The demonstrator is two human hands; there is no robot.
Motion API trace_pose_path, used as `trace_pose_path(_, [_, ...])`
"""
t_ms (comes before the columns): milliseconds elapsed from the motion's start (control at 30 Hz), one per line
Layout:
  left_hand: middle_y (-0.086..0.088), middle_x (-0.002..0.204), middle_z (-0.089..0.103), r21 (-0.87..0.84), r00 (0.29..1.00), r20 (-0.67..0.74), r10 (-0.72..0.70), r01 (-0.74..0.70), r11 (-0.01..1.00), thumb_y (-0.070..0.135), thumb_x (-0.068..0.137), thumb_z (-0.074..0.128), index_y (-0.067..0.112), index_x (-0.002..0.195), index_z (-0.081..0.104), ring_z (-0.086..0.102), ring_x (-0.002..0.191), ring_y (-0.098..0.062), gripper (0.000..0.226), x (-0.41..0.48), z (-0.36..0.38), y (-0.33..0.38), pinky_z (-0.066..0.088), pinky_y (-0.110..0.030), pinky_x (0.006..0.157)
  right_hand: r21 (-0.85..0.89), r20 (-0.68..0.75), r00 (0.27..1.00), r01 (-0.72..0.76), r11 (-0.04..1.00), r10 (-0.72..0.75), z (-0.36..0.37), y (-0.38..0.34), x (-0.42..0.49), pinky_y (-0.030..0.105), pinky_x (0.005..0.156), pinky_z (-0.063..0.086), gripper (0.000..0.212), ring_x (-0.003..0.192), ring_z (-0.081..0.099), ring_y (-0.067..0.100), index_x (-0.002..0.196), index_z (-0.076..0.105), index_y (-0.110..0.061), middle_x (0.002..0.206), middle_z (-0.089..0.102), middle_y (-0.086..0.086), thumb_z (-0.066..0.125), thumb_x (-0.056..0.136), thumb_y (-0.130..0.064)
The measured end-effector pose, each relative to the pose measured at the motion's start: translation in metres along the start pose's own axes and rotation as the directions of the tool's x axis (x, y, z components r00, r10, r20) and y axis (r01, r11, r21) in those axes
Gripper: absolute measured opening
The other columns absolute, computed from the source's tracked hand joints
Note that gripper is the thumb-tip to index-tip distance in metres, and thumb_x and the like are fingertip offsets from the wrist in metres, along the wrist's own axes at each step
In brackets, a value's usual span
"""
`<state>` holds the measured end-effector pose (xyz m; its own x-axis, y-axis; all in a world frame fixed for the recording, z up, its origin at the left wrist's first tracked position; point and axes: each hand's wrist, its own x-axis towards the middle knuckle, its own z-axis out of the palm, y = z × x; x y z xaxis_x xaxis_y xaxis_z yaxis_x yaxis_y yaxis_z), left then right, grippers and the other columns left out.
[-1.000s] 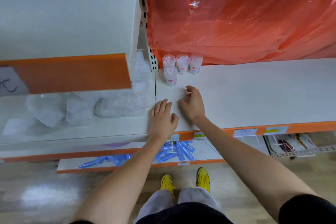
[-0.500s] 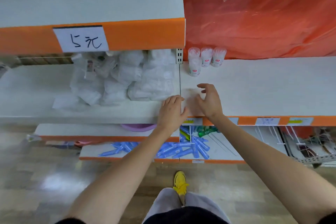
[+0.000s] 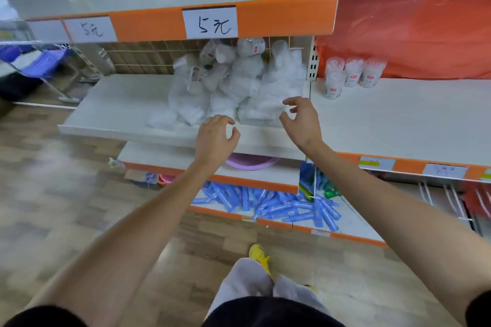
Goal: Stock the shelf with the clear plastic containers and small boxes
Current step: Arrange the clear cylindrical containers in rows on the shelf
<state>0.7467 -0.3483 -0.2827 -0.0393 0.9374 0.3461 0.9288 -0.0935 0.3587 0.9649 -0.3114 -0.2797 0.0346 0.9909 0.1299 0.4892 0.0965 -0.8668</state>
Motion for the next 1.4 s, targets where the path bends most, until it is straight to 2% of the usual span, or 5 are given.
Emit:
trace_pose_path(367, [-0.02, 0.122, 0.056, -0.038, 0.914, 0.098, -0.393, 0.399, 0.916, 0.028, 0.098, 0.041, 0.001, 0.119, 0.057, 0.053, 0.112, -0.037, 0.037, 0.104, -0.026, -0.098, 0.042, -0.043, 0.093, -0.234, -0.03, 0.999, 0.032, 0.972, -0.04, 0.022, -0.023, 0.045, 0.024, 0.082, 0.042, 0.026, 0.099, 0.056, 0.012, 0.118, 0.063, -0.015, 0.125, 0.056, 0.005, 0.057, 0.093, -0.016])
trace_pose_path(633, [-0.014, 0.138, 0.045, 0.037, 0.88, 0.355, -0.317, 0.325, 0.945, 0.053, 0.096, 0.044, 0.006, 0.134, 0.05, 0.043, 0.127, -0.031, 0.06, 0.178, -0.01, -0.159, 0.037, -0.038, 0.102, -0.184, -0.112, 0.993, -0.001, 0.983, -0.02, 0.101, -0.064, 0.087, 0.016, 0.078, 0.041, 0.023, 0.093, 0.056, 0.008, 0.113, 0.064, -0.016, 0.116, 0.058, -0.004, 0.059, 0.091, -0.014])
trace_pose_path(1000, [-0.01, 0.119, 0.053, -0.144, 0.845, 0.472, -0.253, 0.357, 0.923, 0.045, 0.081, 0.058, 0.01, 0.091, 0.064, 0.05, 0.113, -0.03, 0.038, 0.201, 0.003, -0.167, 0.046, -0.038, 0.091, -0.198, -0.175, 0.985, -0.042, 0.979, 0.007, 0.139, -0.089, 0.106, 0.022, 0.08, 0.047, 0.025, 0.095, 0.054, 0.007, 0.114, 0.062, -0.018, 0.116, 0.058, -0.003, 0.055, 0.09, -0.013])
trace_pose_path(1167, [-0.005, 0.13, 0.055, -0.249, 0.831, 0.494, -0.254, 0.415, 0.875, 0.035, 0.079, 0.074, 0.014, 0.129, 0.055, 0.057, 0.11, -0.022, 0.057, 0.206, -0.002, -0.171, 0.046, -0.029, 0.08, -0.455, 0.048, 0.996, 0.085, 0.886, -0.071, 0.139, -0.101, 0.117, 0.032, 0.088, 0.045, 0.035, 0.112, 0.054, 0.018, 0.126, 0.057, -0.017, 0.128, 0.053, 0.004, 0.06, 0.091, -0.015])
trace_pose_path(1400, [-0.004, 0.128, 0.056, -0.279, 0.901, 0.409, -0.148, 0.277, 0.919, 0.019, 0.079, 0.074, 0.012, 0.13, 0.051, 0.054, 0.107, -0.017, 0.056, 0.205, -0.028, -0.197, 0.043, -0.022, 0.076, -0.683, 0.449, 0.877, 0.459, 0.568, -0.17, 0.161, -0.116, 0.152, 0.04, 0.104, 0.035, 0.057, 0.13, 0.043, 0.03, 0.143, 0.045, -0.012, 0.146, 0.046, 0.009, 0.067, 0.09, -0.016])
